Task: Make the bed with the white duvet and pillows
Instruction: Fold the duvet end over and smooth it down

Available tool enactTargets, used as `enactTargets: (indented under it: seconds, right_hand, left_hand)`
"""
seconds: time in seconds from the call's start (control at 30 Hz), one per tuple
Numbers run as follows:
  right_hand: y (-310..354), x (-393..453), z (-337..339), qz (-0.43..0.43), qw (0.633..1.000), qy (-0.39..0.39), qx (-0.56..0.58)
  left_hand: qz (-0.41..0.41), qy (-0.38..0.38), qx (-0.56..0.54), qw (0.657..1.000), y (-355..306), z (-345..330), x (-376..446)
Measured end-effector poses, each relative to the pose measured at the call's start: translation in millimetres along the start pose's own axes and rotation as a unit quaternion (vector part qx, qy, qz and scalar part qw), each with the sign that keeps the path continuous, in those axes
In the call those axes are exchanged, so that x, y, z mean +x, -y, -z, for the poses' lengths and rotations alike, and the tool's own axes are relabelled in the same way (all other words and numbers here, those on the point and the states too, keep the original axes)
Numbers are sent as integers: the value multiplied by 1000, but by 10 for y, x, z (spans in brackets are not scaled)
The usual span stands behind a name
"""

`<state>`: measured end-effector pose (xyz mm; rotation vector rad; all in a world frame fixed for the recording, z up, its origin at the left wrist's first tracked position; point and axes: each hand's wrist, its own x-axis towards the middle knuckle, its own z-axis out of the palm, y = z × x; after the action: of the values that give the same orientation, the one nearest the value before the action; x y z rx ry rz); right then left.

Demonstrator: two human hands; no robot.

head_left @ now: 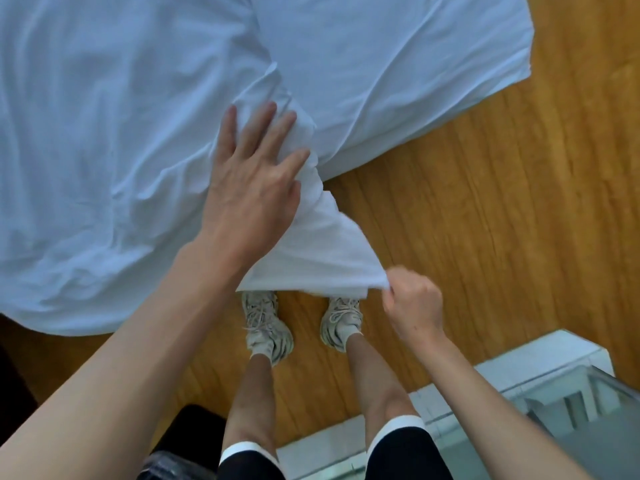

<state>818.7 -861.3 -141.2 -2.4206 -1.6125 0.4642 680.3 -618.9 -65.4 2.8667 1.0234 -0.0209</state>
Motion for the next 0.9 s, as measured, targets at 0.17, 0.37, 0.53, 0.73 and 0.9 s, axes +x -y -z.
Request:
enactTargets:
  seconds: [0.17, 0.37, 0.53, 0.73, 0.9]
  right_hand:
    - [74, -931, -65, -74, 994, 64, 41]
    - [267, -457, -81, 15, 992, 81, 97]
    - [590, 390, 70, 24, 992, -53, 111]
    - [905, 1637, 320, 45, 987, -63, 143]
    - [779, 2014, 365, 158, 984, -33, 75]
  left_hand:
    - [-5, -7, 1, 1000, 24, -53, -60]
    - [41, -53, -19, 998, 0, -58, -141]
    - [100, -88, -47, 990, 56, -73, -267]
    - [154, -133, -80, 976, 132, -89, -317]
    - [218, -142, -86, 962, 234, -13, -117]
